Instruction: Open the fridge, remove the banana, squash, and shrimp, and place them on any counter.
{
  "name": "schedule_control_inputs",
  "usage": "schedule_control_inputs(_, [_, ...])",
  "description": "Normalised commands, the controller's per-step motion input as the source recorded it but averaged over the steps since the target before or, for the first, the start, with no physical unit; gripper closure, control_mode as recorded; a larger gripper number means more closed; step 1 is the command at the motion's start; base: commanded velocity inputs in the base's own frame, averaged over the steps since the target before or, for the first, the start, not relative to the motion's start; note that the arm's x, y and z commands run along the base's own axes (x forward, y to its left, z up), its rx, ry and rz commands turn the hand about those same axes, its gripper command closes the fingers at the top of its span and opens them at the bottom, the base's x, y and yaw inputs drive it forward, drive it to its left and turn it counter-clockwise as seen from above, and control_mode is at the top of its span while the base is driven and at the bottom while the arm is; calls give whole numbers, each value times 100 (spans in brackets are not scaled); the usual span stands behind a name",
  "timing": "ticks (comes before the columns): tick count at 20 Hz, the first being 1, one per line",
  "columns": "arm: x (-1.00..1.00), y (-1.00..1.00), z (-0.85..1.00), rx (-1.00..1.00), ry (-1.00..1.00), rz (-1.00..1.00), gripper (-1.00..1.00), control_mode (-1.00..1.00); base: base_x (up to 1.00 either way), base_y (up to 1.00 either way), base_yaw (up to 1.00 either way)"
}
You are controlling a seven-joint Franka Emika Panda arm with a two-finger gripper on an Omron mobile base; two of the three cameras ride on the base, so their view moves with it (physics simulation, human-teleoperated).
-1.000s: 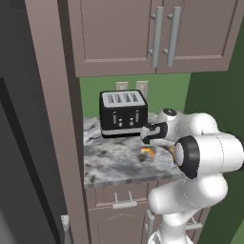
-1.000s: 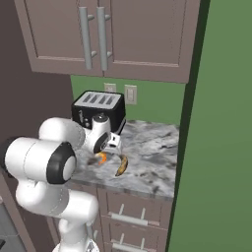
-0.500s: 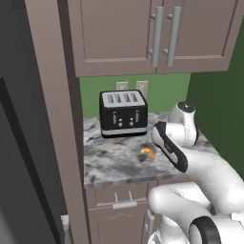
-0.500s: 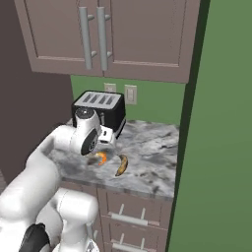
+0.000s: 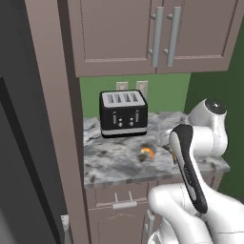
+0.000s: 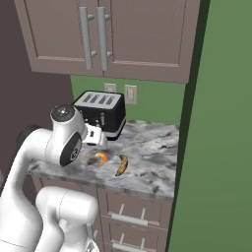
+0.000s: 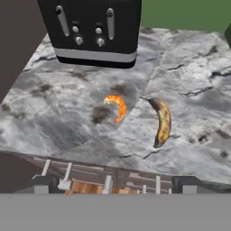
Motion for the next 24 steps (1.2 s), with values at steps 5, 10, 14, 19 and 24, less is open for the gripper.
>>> schedule_control_inputs(5, [-81, 0, 87, 0, 0, 3, -100, -100, 0, 0, 0])
schedule_control_inputs(10, [-65, 1, 51, 0, 0, 0, -100, -100, 0, 0, 0])
schedule_control_inputs(14, [-49, 4, 14, 0, 0, 0, -100, -100, 0, 0, 0])
schedule_control_inputs(19, [-3, 0, 0, 0, 0, 0, -100, -100, 0, 0, 0])
schedule_control_inputs(24, [-20, 9, 2, 0, 0, -1, -100, -100, 0, 0, 0])
